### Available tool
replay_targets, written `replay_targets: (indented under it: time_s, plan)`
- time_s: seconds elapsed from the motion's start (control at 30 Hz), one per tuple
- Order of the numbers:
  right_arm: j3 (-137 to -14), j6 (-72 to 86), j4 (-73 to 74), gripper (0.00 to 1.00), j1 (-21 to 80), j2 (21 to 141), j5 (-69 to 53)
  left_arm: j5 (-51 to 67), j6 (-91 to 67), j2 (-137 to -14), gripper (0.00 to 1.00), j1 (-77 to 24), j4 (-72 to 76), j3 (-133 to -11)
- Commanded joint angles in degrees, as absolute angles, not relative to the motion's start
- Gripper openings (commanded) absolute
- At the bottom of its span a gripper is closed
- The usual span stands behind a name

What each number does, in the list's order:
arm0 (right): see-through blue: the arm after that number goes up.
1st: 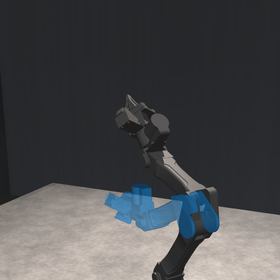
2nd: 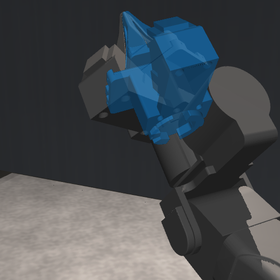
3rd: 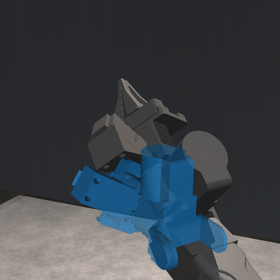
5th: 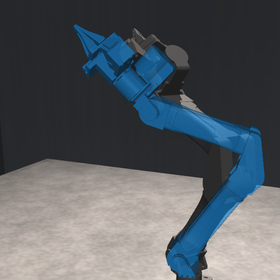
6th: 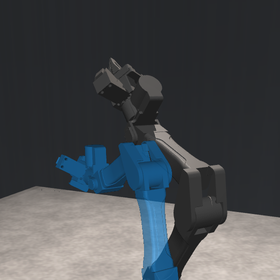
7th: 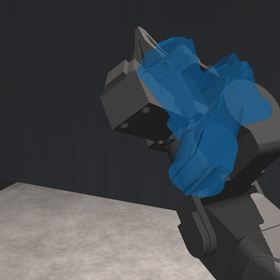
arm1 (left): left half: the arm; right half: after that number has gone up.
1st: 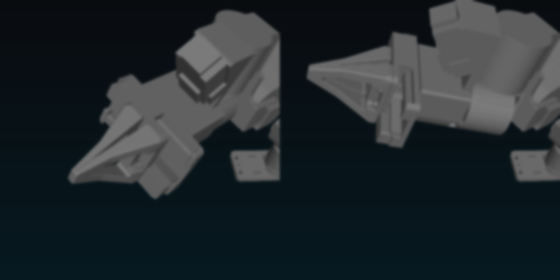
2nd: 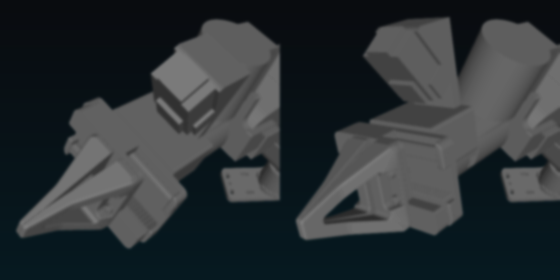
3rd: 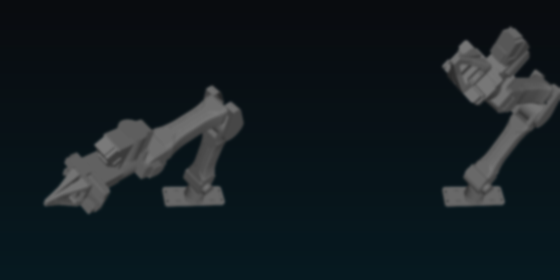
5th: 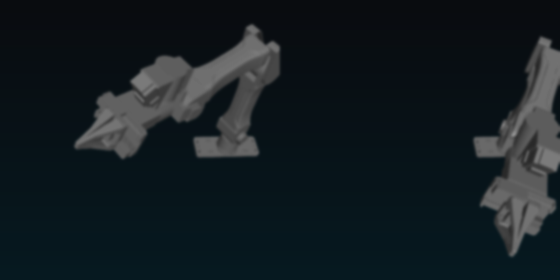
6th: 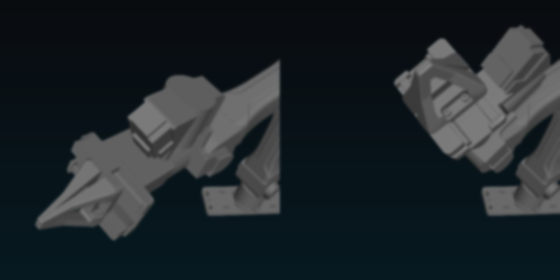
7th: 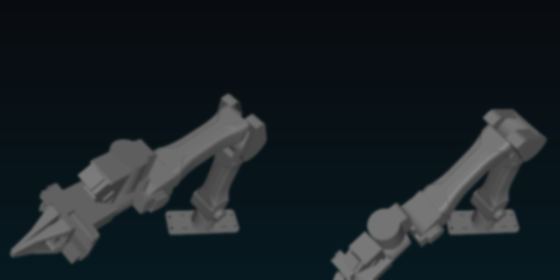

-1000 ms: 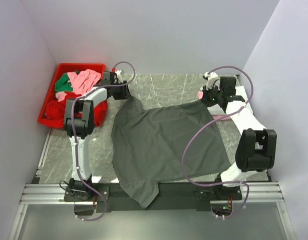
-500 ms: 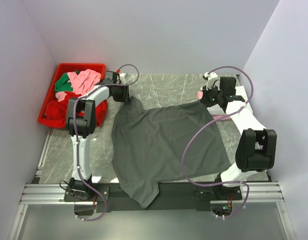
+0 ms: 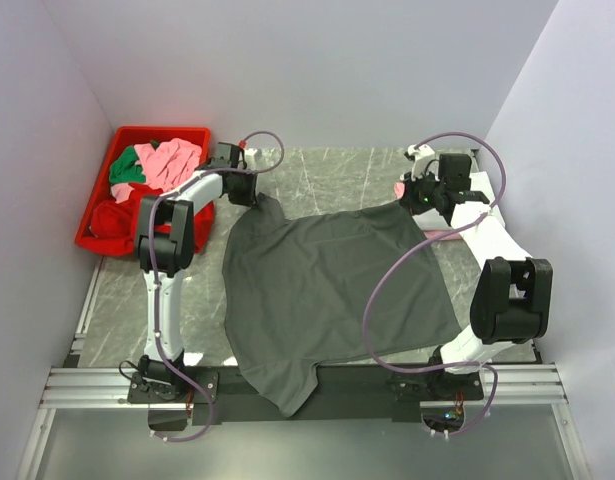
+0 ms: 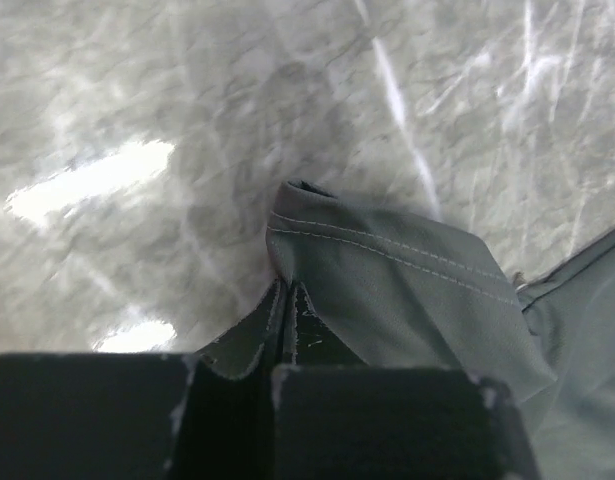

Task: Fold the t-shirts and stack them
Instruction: Flatten the tshirt out

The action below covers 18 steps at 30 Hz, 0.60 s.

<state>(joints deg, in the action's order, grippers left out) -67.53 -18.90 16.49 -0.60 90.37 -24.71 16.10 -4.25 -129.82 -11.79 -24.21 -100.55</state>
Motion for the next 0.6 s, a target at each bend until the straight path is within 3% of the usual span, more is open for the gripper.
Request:
replay_targets:
  time_s: [0.0, 0.2, 0.23, 0.4, 0.43, 0.47, 0.57]
  plan:
    - [-70.7, -18.7, 17.0, 0.0, -0.3, 88.5, -25.5, 12.0, -4.3, -122.4, 0.01, -12.0, -20.7, -98.4]
    - [-72.3, -19.7, 19.1, 0.0, -0.3, 78.9, -24.9, 11.5, -4.3, -104.2, 0.01, -12.7, -13.6, -91.4]
    - [-73.1, -19.7, 19.2, 0.0, -0.3, 76.7, -24.8, 11.9, -4.2, -96.7, 0.01, -13.1, -12.1, -89.4]
    - [-74.7, -19.4, 19.1, 0.0, -1.2, 62.4, -23.8, 14.1, 1.4, -64.2, 0.01, -19.7, 10.9, -59.5]
    - [-74.3, -19.2, 18.3, 0.0, -1.4, 60.7, -23.2, 8.0, -2.2, -57.5, 0.01, -19.7, 18.1, -55.1]
    - [-73.8, -19.1, 17.8, 0.0, -1.7, 59.3, -23.1, 6.9, -2.8, -56.7, 0.01, -17.5, 17.0, -51.7]
    - [-73.8, -18.3, 18.5, 0.0, -1.7, 58.2, -24.3, 17.5, -4.4, -63.4, 0.0, -11.8, -1.0, -59.8]
